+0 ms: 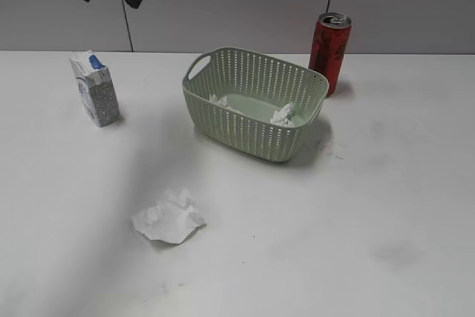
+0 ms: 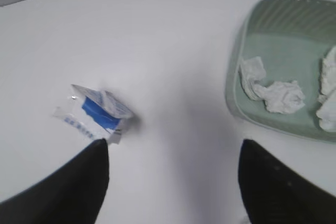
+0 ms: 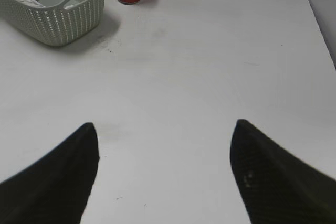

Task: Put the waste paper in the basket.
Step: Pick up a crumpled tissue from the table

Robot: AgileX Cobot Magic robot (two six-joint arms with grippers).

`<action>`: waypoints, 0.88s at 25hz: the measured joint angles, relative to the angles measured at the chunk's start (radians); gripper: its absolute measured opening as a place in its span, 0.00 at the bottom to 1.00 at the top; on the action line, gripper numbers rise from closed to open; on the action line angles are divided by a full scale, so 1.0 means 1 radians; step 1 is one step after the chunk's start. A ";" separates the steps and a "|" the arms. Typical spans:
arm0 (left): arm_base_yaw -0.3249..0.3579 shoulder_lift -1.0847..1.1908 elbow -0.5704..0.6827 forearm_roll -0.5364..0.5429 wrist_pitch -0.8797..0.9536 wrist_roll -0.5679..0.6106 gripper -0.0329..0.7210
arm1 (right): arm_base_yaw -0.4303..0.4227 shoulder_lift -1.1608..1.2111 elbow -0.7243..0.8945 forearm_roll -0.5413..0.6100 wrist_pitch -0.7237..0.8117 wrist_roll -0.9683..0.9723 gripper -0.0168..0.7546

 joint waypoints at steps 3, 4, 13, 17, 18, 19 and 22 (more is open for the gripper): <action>-0.042 -0.051 0.091 -0.002 0.000 0.001 0.82 | 0.000 0.000 0.000 0.000 0.000 0.000 0.78; -0.059 -0.072 0.129 -0.002 -0.001 0.004 0.82 | 0.000 0.000 0.000 0.000 0.000 0.000 0.78; -0.211 -0.221 0.517 0.012 -0.117 0.012 0.82 | 0.000 0.000 0.000 0.000 0.000 0.000 0.78; -0.252 -0.227 0.693 0.016 -0.251 0.106 0.82 | 0.000 0.000 0.000 0.000 0.000 0.000 0.78; -0.258 -0.227 0.734 0.017 -0.285 0.127 0.82 | 0.000 0.000 0.000 0.000 0.000 0.000 0.78; -0.261 -0.227 0.768 0.017 -0.312 0.140 0.82 | 0.000 0.000 0.000 0.000 0.000 0.000 0.78; -0.261 -0.225 0.825 0.018 -0.401 0.177 0.82 | 0.000 0.000 0.000 0.000 0.000 0.000 0.78</action>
